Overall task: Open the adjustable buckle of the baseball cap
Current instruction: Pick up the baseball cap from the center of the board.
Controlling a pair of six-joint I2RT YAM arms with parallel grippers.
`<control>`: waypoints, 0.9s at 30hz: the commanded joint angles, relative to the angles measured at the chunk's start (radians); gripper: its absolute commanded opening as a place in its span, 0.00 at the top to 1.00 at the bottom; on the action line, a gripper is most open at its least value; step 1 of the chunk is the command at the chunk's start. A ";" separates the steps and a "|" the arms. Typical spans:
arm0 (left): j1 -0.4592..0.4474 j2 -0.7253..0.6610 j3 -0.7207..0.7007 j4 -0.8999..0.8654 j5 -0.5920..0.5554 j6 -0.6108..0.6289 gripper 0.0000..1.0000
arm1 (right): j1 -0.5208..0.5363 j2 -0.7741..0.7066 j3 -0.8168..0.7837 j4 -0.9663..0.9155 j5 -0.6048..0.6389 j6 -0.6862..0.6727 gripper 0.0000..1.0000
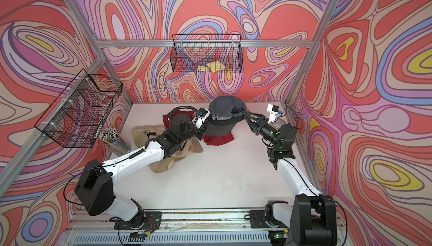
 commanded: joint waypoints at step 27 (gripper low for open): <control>0.000 -0.077 -0.062 0.051 0.154 0.026 0.32 | 0.001 0.147 0.350 -0.531 -0.115 -0.592 1.00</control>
